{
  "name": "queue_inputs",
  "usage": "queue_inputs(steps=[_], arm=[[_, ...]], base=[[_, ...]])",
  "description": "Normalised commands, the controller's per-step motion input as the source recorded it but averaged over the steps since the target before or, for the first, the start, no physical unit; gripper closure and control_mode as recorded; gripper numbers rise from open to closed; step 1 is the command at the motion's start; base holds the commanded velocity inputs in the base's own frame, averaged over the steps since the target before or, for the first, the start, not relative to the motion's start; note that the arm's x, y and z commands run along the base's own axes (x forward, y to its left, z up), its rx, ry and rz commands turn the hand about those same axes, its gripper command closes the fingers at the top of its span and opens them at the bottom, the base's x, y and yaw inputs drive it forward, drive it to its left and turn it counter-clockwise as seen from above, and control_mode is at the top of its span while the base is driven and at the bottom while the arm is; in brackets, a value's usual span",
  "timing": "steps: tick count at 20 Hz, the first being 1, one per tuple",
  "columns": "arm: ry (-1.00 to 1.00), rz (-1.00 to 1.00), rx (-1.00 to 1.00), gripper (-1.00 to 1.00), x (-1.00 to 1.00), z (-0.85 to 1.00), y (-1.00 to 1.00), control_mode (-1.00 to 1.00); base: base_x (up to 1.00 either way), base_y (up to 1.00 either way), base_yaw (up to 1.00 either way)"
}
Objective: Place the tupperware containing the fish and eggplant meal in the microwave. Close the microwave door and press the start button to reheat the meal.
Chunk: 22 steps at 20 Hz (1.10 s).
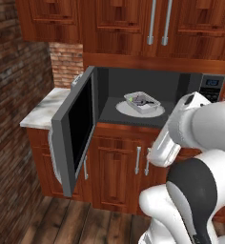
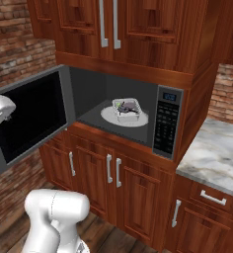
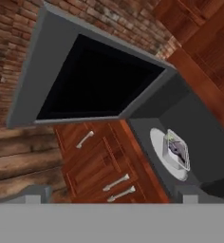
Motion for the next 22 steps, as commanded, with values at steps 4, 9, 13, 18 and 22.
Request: queue_inputs(steps=[4,9,13,18,22], arm=[[0.0,0.02,-0.13,-1.0,-0.28,0.11,0.94,-1.0],[0.0,0.0,-0.2,-1.0,-0.02,-0.06,0.99,-1.0],[-0.02,0.0,-0.23,-1.0,0.0,-0.18,0.95,-1.0],[0.0,0.0,-0.24,-1.0,0.06,-0.26,0.92,-1.0],[0.0,0.0,-0.2,-1.0,0.28,-0.25,0.75,-1.0]], base=[[0.0,0.0,0.0],[0.0,0.0,0.0],[0.0,0.0,0.0],[0.0,0.0,0.0],[0.0,0.0,0.0]])
